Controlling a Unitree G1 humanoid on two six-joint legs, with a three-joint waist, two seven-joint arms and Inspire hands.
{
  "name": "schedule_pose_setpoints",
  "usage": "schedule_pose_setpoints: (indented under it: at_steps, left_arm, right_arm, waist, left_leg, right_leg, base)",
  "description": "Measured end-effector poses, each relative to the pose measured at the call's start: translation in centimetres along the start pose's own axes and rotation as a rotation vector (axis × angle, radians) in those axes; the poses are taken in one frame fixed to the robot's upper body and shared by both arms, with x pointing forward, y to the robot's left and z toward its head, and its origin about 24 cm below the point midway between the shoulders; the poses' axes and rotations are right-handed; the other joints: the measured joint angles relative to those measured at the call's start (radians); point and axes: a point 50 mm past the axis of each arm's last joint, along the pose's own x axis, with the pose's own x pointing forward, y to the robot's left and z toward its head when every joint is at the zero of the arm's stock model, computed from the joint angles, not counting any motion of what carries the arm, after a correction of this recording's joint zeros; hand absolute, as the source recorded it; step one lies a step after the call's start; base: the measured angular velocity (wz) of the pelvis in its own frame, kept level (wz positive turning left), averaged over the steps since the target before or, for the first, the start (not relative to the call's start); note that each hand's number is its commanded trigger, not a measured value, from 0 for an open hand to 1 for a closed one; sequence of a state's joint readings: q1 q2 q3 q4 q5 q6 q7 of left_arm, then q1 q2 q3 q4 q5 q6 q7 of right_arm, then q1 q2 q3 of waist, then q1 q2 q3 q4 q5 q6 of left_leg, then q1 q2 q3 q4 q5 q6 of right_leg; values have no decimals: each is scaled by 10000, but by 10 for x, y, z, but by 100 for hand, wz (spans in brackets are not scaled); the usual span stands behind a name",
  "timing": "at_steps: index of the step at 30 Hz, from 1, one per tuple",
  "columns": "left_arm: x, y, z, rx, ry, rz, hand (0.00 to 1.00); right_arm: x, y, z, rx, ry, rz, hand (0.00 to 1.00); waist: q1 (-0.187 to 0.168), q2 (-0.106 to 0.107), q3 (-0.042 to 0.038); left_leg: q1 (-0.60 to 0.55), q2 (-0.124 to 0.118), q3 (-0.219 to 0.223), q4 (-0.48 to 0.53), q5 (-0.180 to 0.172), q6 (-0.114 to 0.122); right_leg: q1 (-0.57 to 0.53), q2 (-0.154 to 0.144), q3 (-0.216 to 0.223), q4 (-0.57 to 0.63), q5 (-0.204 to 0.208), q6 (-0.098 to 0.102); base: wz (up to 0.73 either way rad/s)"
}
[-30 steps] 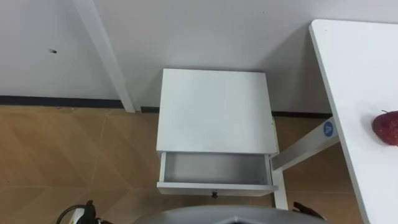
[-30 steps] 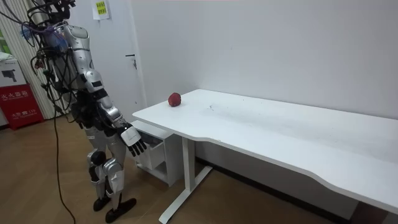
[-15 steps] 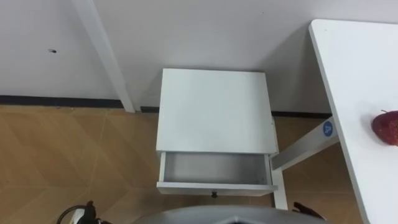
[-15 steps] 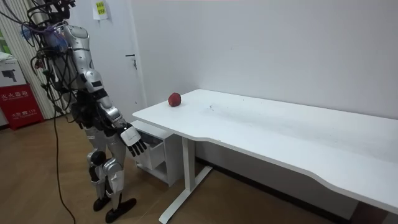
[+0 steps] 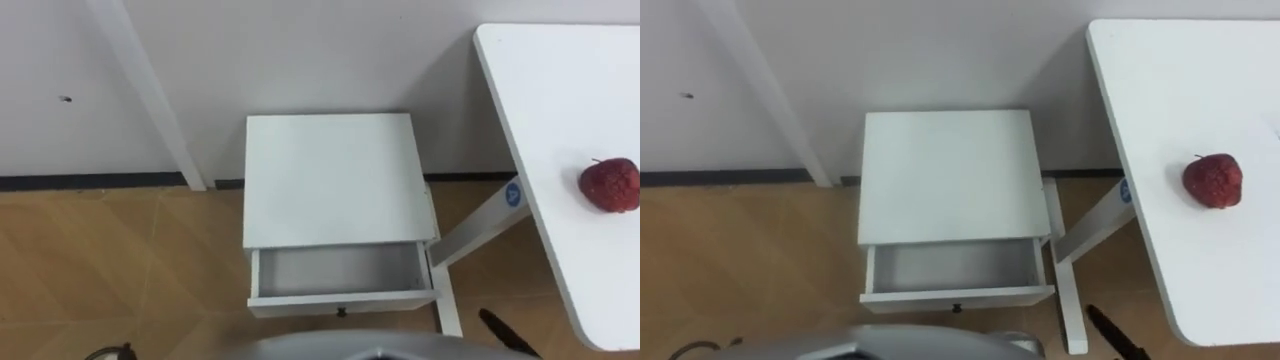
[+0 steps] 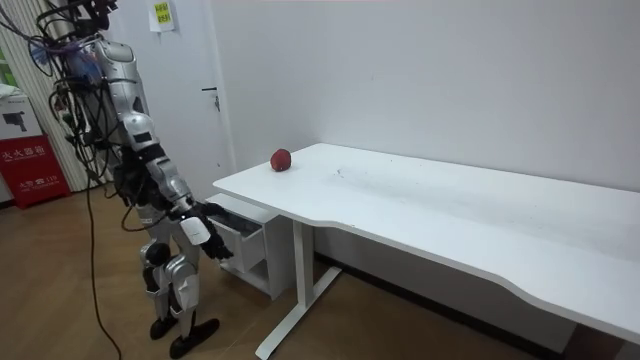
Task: Put apple and close drawer
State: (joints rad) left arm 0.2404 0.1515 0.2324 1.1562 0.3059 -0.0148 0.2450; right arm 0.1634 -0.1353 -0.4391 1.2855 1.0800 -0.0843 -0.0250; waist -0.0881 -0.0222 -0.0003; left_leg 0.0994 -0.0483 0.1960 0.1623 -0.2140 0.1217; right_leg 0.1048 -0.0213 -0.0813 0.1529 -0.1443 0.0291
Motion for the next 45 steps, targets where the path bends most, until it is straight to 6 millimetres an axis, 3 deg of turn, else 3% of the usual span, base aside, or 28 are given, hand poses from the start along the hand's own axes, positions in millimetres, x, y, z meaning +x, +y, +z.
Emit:
schedule_pose_setpoints:
  at_steps: [3,5,11,13,16,22,27,30,36,43,45]
  left_arm:
    - [0,2,-3,-35,74,56,0]
    - [0,4,-4,-249,158,164,0]
    - [2,7,0,-292,80,183,0]
    - [2,8,1,-251,95,105,0]
    - [4,13,1,-191,70,200,0]
    - [5,18,8,-370,-198,286,0]
    - [5,27,18,-645,-765,633,0]
    - [4,31,17,-735,-954,778,0]
    - [3,30,17,-684,-1052,756,0]
    - [3,26,18,-363,-1154,600,0]
    - [2,25,17,-190,-1198,521,0]
  right_arm:
    - [0,-7,5,2882,-153,-641,0]
    - [0,-6,10,3740,-273,-836,0]
    - [1,5,14,5332,-259,-939,0]
    - [1,9,17,5628,-263,-960,0]
    - [1,20,26,6026,-415,-771,0]
    - [-8,51,66,7220,-1397,1,0]
    - [-16,57,89,7772,-1732,-486,0]
    - [-26,72,110,8367,-2112,-365,0]
    - [-55,88,164,7888,-4301,95,0]
    - [-87,105,190,6325,-6752,238,0]
    - [-100,117,192,5049,-7928,396,0]
  waist:
    - [-160,-1,-8]
    - [-159,-7,-8]
    - [-191,-51,-28]
    - [-176,-118,-102]
    - [-192,-148,-101]
    - [-238,-175,-89]
    - [-256,-244,-2]
    - [-475,-242,30]
    - [-468,-360,34]
    - [-427,-366,14]
    - [-408,-336,8]
  left_leg:
    - [-16,-1,47,-27,-3,-3]
    - [-32,2,101,-30,-10,-10]
    - [-87,21,197,6,-9,-8]
    - [-199,20,201,19,-9,-7]
    - [-250,21,207,26,-8,-5]
    - [-353,18,234,34,-8,-4]
    - [-457,17,214,24,-7,-4]
    - [-542,9,212,23,-1,2]
    - [-619,20,203,32,-1,2]
    - [-628,17,74,-3,1,0]
    - [-615,25,97,-4,1,0]
  right_leg:
    - [-21,3,-1,27,-1,-3]
    - [-74,14,49,59,-2,-4]
    - [-222,33,223,214,-12,-21]
    - [-326,30,207,226,-12,-21]
    - [-384,31,213,236,-12,-21]
    - [-468,31,228,211,-11,-20]
    - [-550,31,223,216,-13,-18]
    - [-603,19,133,235,-28,5]
    - [-750,46,241,327,-44,0]
    - [-734,41,173,297,-43,0]
    - [-739,48,261,299,-43,0]
  base:
    - [-6]
    - [-12]
    - [-4]
    - [0]
    - [0]
    - [-1]
    - [0]
    - [0]
    - [0]
    - [5]
    - [0]
